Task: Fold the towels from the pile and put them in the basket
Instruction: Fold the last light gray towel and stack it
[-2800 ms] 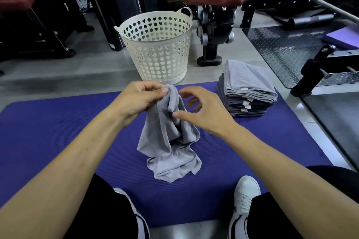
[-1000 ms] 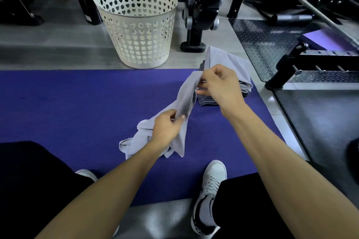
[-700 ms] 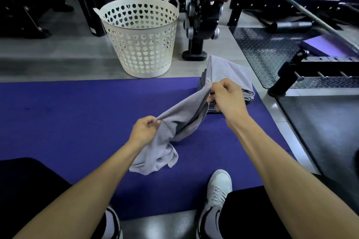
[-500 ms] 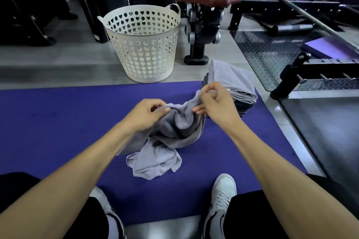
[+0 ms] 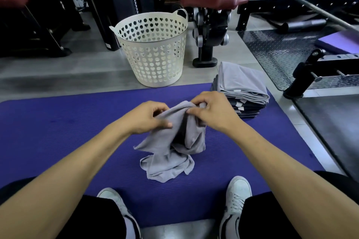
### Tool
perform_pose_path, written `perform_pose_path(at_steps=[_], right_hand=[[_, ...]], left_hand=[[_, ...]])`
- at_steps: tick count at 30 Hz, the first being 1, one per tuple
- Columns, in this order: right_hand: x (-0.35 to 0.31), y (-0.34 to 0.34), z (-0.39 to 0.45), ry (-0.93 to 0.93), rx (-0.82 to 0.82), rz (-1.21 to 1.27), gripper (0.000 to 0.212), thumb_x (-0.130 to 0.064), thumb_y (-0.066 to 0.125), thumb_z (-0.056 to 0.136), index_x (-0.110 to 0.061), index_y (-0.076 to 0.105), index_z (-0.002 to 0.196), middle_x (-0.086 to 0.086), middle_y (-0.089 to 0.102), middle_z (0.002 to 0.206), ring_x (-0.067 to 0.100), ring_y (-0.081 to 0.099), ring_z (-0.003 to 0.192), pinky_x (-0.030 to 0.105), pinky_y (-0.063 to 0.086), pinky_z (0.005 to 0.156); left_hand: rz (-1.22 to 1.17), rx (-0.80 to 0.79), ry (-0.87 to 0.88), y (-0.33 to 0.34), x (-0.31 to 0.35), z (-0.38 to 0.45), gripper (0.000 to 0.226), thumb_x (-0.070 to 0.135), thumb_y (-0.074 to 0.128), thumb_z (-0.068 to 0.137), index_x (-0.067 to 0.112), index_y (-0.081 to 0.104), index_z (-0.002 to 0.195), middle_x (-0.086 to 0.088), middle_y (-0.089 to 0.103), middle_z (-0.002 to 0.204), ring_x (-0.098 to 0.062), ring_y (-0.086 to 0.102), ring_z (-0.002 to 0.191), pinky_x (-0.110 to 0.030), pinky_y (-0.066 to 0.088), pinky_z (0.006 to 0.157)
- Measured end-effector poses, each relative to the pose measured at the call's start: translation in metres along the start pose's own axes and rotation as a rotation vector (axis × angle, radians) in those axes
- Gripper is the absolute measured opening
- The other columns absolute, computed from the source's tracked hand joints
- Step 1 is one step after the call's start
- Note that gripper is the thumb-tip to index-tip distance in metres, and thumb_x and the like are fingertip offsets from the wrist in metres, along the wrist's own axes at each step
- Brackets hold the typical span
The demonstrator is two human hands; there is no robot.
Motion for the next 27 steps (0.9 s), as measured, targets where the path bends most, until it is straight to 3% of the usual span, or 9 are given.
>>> perform_pose_path(at_steps=[2,5,7,11,14,19,22,25,27], right_hand=[[0.006,-0.009,0.001,0.113,0.015,0.053,0.006,-0.020,0.078,0.081,-0.014,0.076,0.079,-0.002,0.068,0.067,0.004,0.057,0.060,0.014,0.044,0.061],[0.016,-0.020,0.002,0.227,-0.062,0.069,0.015,-0.023,0.080,0.079,-0.011,0.075,0.074,0.006,0.069,0.065,0.002,0.052,0.049,0.011,0.040,0.050],[0.020,-0.022,0.002,0.271,-0.138,0.046,0.017,-0.027,0.081,0.079,-0.012,0.075,0.073,0.004,0.068,0.066,0.002,0.052,0.050,0.013,0.041,0.052],[0.024,-0.022,0.003,0.327,-0.164,0.146,0.021,-0.028,0.081,0.080,-0.010,0.073,0.071,0.001,0.061,0.061,0.007,0.049,0.053,0.023,0.041,0.059],[0.029,-0.029,0.004,0.384,-0.089,0.298,0.020,-0.028,0.080,0.081,-0.012,0.073,0.072,0.008,0.059,0.065,0.018,0.047,0.062,0.033,0.040,0.062],[0.032,-0.029,0.000,0.394,0.018,0.423,0.021,-0.022,0.078,0.083,-0.002,0.072,0.083,0.006,0.060,0.065,0.011,0.052,0.056,0.025,0.048,0.057],[0.028,-0.023,-0.003,0.369,-0.024,0.492,0.019,-0.012,0.079,0.081,-0.008,0.070,0.097,0.004,0.067,0.076,0.011,0.062,0.066,0.019,0.052,0.063],[0.028,-0.020,-0.001,0.329,0.029,0.388,0.029,0.002,0.073,0.080,-0.015,0.067,0.103,0.001,0.069,0.094,0.010,0.066,0.083,0.021,0.052,0.074],[0.027,-0.020,-0.002,0.307,0.106,0.390,0.020,0.002,0.069,0.086,-0.012,0.068,0.100,0.005,0.070,0.090,0.011,0.067,0.073,0.021,0.055,0.070]], left_hand=[[0.084,0.021,-0.078,0.008,-0.025,0.000,0.027,0.033,0.077,0.084,0.025,0.058,0.066,0.018,0.053,0.056,-0.002,0.044,0.054,-0.025,0.037,0.057],[0.065,0.108,-0.168,0.010,-0.050,-0.002,0.020,0.031,0.070,0.090,0.023,0.063,0.073,0.013,0.061,0.063,-0.005,0.050,0.058,-0.027,0.041,0.060],[0.008,0.164,-0.222,0.008,-0.056,-0.002,0.013,0.028,0.065,0.093,0.022,0.065,0.082,0.002,0.066,0.072,-0.012,0.055,0.062,-0.030,0.044,0.060],[-0.185,0.351,-0.316,-0.001,-0.057,-0.006,0.010,0.021,0.061,0.096,0.014,0.067,0.090,-0.004,0.062,0.065,-0.015,0.050,0.059,-0.026,0.042,0.056],[-0.251,0.407,-0.364,-0.006,-0.059,-0.009,0.018,0.024,0.063,0.096,0.009,0.072,0.092,-0.008,0.071,0.088,-0.018,0.059,0.071,-0.034,0.053,0.068],[-0.320,0.475,-0.305,0.000,-0.048,-0.014,0.017,0.028,0.060,0.098,0.016,0.070,0.092,-0.005,0.062,0.075,-0.019,0.053,0.061,-0.028,0.051,0.048],[-0.479,0.581,-0.270,-0.004,-0.038,-0.015,0.012,0.025,0.069,0.092,0.013,0.068,0.091,-0.003,0.062,0.062,-0.019,0.058,0.053,-0.031,0.055,0.055],[-0.688,0.598,-0.251,-0.007,-0.026,-0.019,0.021,0.020,0.076,0.085,0.008,0.064,0.096,-0.008,0.069,0.069,-0.017,0.068,0.062,-0.024,0.059,0.063],[-0.769,0.547,-0.217,-0.008,-0.021,-0.020,0.025,0.011,0.077,0.084,0.009,0.062,0.104,-0.007,0.073,0.077,-0.016,0.071,0.072,-0.024,0.059,0.071]])
Point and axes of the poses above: each hand's wrist, its own z-axis towards the middle knuckle, its own y-axis out of the palm, x = y × z, the point moved 3 cm from there along z, towards the middle knuckle
